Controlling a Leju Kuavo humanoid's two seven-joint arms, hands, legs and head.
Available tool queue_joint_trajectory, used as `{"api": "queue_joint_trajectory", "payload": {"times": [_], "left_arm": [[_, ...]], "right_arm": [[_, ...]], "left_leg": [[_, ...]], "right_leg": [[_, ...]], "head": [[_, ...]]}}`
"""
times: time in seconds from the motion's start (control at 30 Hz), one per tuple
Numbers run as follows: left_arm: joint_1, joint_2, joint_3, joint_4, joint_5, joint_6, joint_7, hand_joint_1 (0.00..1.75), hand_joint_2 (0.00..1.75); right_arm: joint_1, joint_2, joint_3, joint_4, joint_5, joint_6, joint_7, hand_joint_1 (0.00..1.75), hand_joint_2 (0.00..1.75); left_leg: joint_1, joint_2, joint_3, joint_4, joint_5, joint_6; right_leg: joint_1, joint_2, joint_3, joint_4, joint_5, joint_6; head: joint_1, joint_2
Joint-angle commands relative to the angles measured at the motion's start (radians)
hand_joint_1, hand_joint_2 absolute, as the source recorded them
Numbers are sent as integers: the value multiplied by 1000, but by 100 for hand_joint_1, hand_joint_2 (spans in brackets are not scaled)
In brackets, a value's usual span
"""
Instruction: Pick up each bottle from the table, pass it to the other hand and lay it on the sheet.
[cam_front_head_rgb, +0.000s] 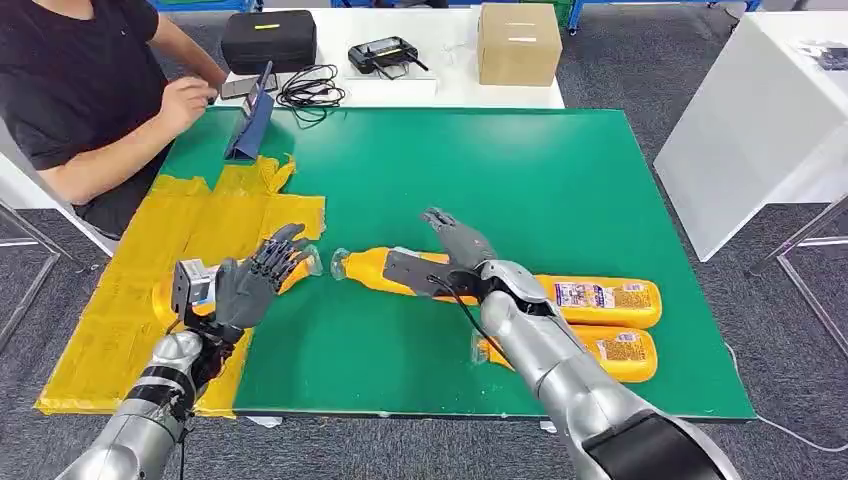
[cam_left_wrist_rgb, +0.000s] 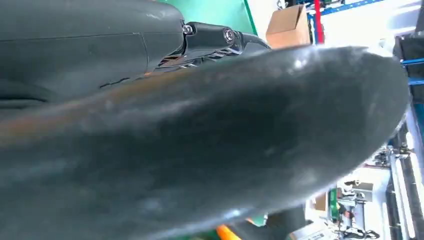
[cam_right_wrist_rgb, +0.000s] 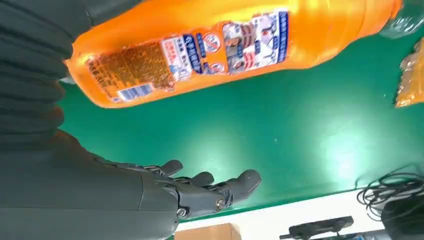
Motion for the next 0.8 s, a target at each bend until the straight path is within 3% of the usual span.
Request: {"api": "queue_joint_trajectory", "payload": {"times": [0.03,0.13,0.27,0.5,0.53,0.8], "left_arm": [[-27,-65,91,-5,-31,-37,14,0,0],[-44,-82,87,-3,-20,-69,27,0,0],[-98,-113,79,48,8,-103,53,0,0],[-136,-155,64,66,41,-124,89,0,0],[-145,-163,68,77,52,-123,102,0,0],[-142,-158,77,87,64,-117,112,0,0]], "right_arm": [[-55,33,39,153,32,26,41,0,175],[-46,24,47,206,50,69,88,0,175],[-16,-11,83,279,114,210,249,0,175],[54,-90,100,322,203,296,509,0,175],[58,-105,93,322,205,301,535,175,175],[51,-103,78,313,204,288,557,175,175]], "left_leg": [[0,1,1,-1,0,1],[0,0,1,-2,0,2],[0,-5,0,0,0,1],[0,-7,5,-3,1,2],[0,-9,5,-4,2,3],[-1,-5,10,-3,2,2]], "right_leg": [[0,0,0,-1,0,1],[0,-1,1,-2,0,1],[1,-5,1,-2,-1,1],[1,-7,6,-6,0,1],[1,-9,8,-7,1,2],[1,-5,12,-7,2,1]], "head": [[0,0],[0,0],[0,0],[-1,0],[1,0],[0,0]]}}
